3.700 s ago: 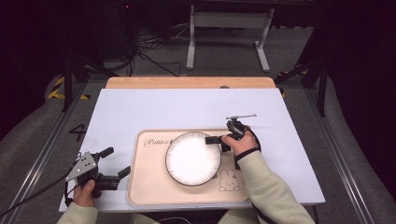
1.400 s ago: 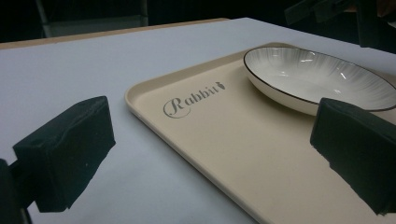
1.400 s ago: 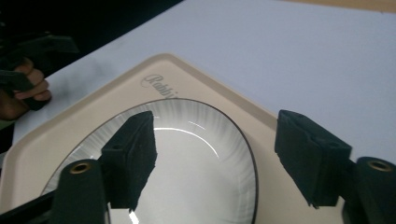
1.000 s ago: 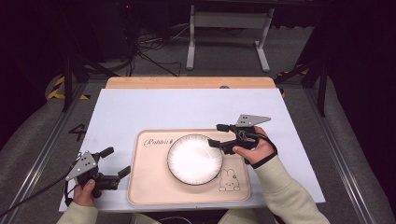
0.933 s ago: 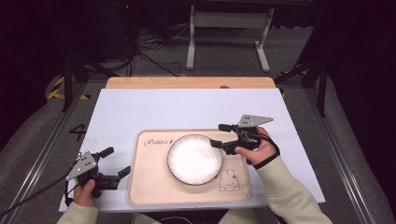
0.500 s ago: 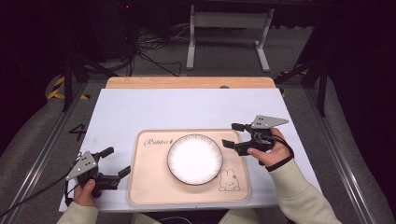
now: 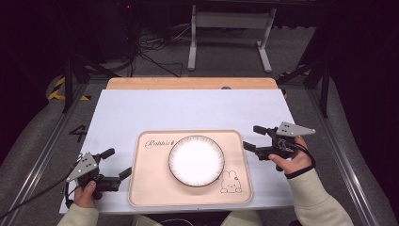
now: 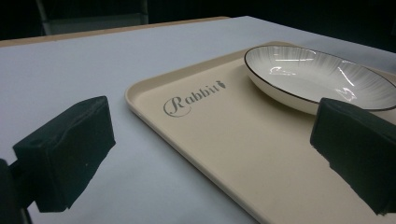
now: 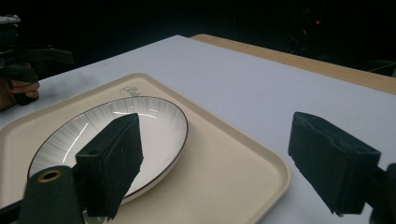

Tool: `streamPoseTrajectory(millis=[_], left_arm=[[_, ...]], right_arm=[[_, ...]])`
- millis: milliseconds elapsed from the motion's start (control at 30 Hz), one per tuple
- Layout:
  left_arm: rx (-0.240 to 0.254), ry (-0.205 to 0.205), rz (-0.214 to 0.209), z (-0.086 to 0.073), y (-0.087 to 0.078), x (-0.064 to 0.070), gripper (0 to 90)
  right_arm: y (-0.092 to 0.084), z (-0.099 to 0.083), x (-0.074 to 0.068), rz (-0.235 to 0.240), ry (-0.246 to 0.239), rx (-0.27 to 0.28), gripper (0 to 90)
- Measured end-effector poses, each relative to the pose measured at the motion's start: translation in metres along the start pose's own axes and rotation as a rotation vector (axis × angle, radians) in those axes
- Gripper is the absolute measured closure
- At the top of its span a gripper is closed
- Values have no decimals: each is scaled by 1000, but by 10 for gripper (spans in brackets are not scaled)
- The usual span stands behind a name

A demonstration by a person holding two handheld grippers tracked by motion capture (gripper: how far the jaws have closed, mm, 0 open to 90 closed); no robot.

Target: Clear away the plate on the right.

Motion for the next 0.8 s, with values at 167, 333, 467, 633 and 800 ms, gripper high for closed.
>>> streamPoseTrajectory(millis=[167, 333, 467, 633, 800], left_arm=[[2, -9, -2, 0, 0, 0, 3], [6, -12, -3, 0, 0, 0, 3], [6, -6, -5, 0, 0, 0, 3], [6, -9, -6, 0, 0, 0, 3], [6, -5, -7, 0, 0, 0, 3]], right_arm=[[-8, -11, 7, -9, 16, 37, 174], [-17, -25, 13, -41, 20, 62, 174], [-22, -36, 15, -74, 23, 66, 174], [-24, -53, 19, -92, 48, 47, 174], [-24, -63, 21, -97, 64, 32, 174]])
Point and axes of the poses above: each handheld gripper's, and its own axes: y roughly forward along the jaws, z roughly out of its top, x roughly to its right, the point moved 3 cm from there along y, roughly forward along the jaws, and after that the axes turned 8 degrees about -x, right-handed, at the moved point
